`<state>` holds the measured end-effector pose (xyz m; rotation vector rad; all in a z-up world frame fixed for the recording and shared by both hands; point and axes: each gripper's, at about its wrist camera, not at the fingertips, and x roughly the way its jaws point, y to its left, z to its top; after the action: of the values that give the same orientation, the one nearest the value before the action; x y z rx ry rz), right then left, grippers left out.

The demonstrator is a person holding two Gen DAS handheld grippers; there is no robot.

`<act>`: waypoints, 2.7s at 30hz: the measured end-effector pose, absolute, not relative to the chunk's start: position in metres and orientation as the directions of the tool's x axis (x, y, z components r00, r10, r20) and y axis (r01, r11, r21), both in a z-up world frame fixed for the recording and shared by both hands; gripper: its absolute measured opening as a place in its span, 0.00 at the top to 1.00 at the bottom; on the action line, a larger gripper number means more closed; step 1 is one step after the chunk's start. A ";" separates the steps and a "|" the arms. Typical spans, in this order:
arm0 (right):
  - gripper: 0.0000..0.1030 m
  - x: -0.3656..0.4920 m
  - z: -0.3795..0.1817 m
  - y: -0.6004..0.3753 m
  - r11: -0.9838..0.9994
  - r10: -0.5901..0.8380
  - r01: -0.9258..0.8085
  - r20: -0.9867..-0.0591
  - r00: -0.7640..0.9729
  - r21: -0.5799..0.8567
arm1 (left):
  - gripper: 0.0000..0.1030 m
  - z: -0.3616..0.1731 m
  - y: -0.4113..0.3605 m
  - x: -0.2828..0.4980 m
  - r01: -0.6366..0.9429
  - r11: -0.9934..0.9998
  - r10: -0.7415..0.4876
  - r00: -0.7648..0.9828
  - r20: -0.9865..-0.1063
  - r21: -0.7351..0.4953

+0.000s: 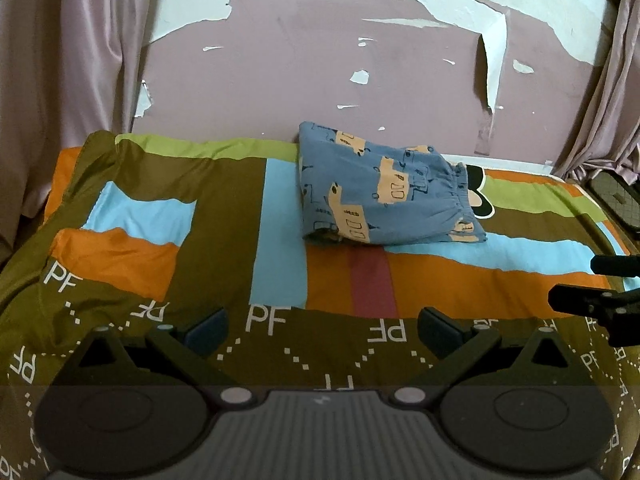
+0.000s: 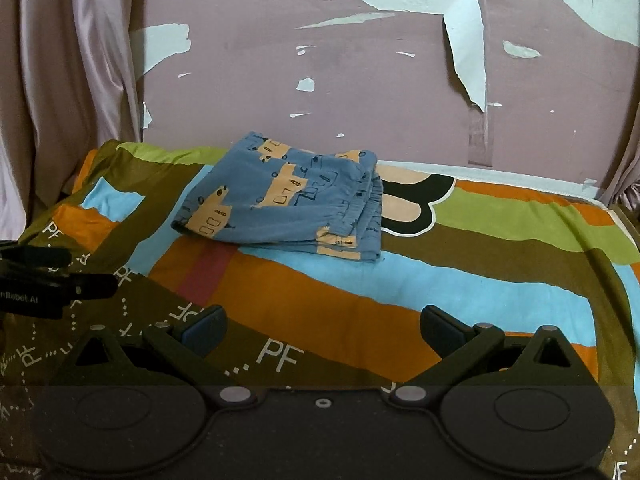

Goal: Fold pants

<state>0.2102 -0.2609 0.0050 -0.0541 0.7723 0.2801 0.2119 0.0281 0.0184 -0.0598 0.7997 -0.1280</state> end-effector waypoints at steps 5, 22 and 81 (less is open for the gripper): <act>0.01 0.212 0.005 -0.260 0.961 0.232 -0.271 -0.695 0.680 0.056 | 0.00 0.019 0.028 0.212 0.088 0.990 -0.137 0.688 -0.712 -0.106; 0.01 0.216 0.004 -0.260 0.962 0.231 -0.268 -0.694 0.682 0.057 | 0.00 0.019 0.027 0.213 0.098 0.990 -0.139 0.689 -0.712 -0.099; 0.01 0.227 -0.011 -0.261 0.965 0.231 -0.249 -0.721 0.653 0.083 | 0.00 0.014 0.016 0.217 0.186 0.978 -0.193 0.651 -0.734 -0.092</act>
<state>0.2273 -0.2610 -0.0110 -0.0242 0.8152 0.2723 0.2166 0.0159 0.0137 -0.0087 0.8345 -0.2151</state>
